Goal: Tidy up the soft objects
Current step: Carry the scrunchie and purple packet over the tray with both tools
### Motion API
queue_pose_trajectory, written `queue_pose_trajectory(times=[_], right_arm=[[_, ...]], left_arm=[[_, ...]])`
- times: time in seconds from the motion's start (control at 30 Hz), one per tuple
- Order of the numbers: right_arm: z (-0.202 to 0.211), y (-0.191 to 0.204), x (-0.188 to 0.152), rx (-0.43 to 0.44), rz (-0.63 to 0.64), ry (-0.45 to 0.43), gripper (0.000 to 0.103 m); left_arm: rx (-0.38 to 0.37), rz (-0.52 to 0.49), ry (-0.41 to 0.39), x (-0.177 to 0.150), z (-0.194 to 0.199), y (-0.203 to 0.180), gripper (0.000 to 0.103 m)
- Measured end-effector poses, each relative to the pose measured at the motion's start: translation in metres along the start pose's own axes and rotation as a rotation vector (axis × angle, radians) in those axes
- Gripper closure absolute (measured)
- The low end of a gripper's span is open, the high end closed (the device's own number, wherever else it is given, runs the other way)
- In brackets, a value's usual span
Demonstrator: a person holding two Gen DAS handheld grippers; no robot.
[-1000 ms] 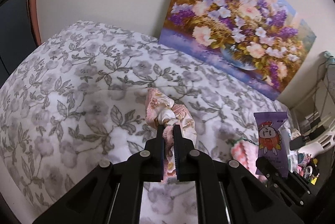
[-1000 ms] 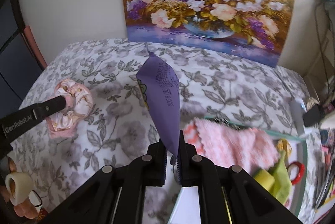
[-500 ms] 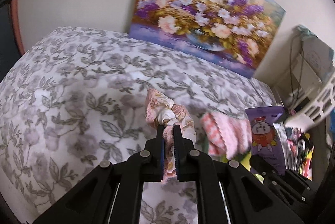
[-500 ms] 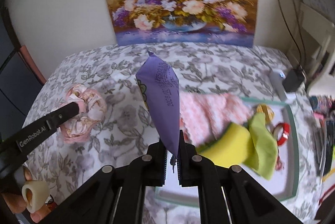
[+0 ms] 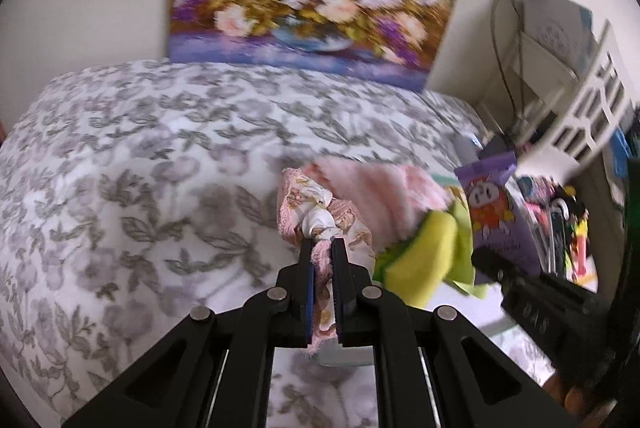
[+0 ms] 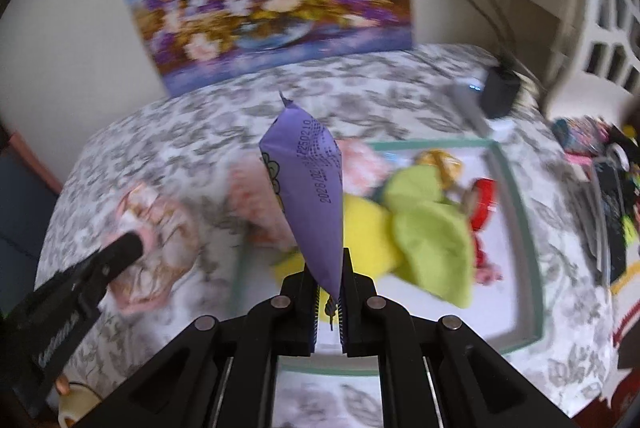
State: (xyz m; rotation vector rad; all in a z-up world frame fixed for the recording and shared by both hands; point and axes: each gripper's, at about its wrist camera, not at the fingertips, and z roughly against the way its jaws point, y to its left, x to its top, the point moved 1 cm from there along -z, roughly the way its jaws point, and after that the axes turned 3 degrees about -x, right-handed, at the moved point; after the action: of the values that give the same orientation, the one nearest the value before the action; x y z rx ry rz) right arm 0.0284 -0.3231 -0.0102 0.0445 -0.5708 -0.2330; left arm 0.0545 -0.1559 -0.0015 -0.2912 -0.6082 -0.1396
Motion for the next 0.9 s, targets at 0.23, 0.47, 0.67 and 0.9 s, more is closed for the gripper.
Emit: queue_pose_trajectory(times=[0.23,0.47,0.67,0.9], right_arm=[[-0.006,-0.045,0.003,-0.044,-0.097,0.017,0.095],[-0.007,-0.075,0.004,-0.081,-0.153,0.024,0.095],[-0.019,-0.071,0.002,-0.080,-0.131,0.069,0.095],[-0.043,-0.068,-0.008,-0.076,-0.118,0.164,0.095]], left_arm=[[-0.056,-0.020,0.043,-0.005,-0.017,-0.024,0.095],[-0.093,0.013,0.068,-0.005,-0.030,-0.028,0.095],[-0.106,0.054,0.115,-0.007,-0.047,-0.021,0.095],[-0.080,0.022,0.205,-0.016,-0.075,-0.028,0.095]])
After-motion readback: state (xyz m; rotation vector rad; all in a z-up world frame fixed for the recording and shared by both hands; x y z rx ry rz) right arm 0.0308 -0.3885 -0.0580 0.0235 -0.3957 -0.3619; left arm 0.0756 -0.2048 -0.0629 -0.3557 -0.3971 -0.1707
